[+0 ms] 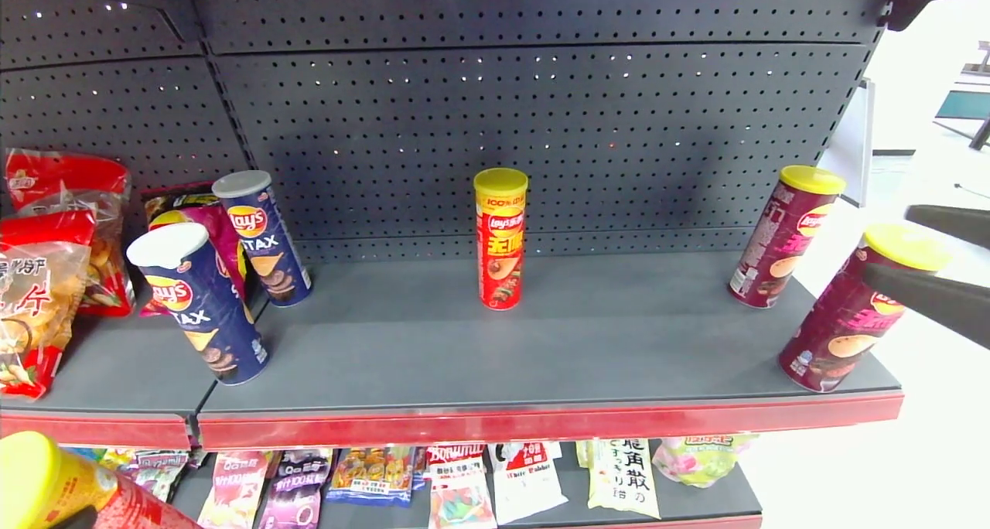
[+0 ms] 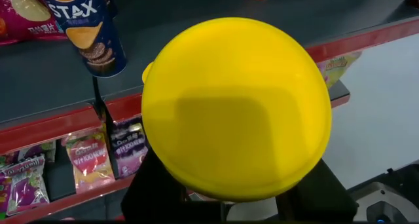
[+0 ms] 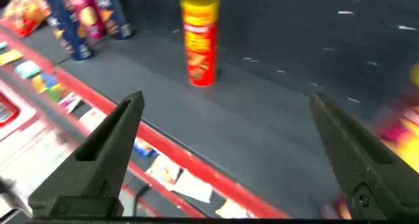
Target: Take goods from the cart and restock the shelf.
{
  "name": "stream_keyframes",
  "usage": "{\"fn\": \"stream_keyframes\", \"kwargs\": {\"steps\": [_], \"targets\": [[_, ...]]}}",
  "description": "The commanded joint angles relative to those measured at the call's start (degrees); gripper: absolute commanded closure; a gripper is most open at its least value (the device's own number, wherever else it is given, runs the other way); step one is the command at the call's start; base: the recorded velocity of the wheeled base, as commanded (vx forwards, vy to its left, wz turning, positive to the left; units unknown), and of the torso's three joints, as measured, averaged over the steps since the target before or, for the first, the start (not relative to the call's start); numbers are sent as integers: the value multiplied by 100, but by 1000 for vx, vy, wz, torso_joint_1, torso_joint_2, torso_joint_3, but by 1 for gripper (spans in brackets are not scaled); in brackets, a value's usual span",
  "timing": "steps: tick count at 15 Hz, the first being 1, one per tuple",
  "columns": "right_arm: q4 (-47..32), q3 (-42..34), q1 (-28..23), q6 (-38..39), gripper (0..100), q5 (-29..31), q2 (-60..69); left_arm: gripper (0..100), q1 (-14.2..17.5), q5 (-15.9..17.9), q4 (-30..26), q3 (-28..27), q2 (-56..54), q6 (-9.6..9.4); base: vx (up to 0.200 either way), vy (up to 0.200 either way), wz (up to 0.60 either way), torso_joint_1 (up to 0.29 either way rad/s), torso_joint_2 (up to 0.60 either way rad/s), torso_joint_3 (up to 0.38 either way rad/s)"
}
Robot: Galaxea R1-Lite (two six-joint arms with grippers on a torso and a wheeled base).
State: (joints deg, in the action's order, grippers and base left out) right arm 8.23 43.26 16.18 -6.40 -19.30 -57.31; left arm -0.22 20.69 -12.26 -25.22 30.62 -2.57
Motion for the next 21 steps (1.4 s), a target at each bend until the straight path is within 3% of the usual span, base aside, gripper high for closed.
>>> {"fn": "stream_keyframes", "kwargs": {"steps": [1, 3, 7, 16, 21], "targets": [[627, 384, 588, -63, 0, -48, -1634, 100, 4, 5, -4, 0, -74, 2, 0, 0, 0, 0, 0, 0], [1163, 543, 878, -46, 0, -21, -2294, 100, 4, -3, -4, 0, -109, 2, 0, 0, 0, 0, 0, 0], [1831, 1246, 896, -54, 0, 23, -3594, 100, 4, -12, -4, 0, -83, 2, 0, 0, 0, 0, 0, 0], [1840, 2916, 1230, 262, 0, 699, -5502, 100, 4, -223, -4, 9, -100, 2, 0, 0, 0, 0, 0, 0], [1840, 3153, 1265, 262, 0, 910, -5906, 100, 4, -258, -4, 17, -74, 2, 0, 0, 0, 0, 0, 0]]}}
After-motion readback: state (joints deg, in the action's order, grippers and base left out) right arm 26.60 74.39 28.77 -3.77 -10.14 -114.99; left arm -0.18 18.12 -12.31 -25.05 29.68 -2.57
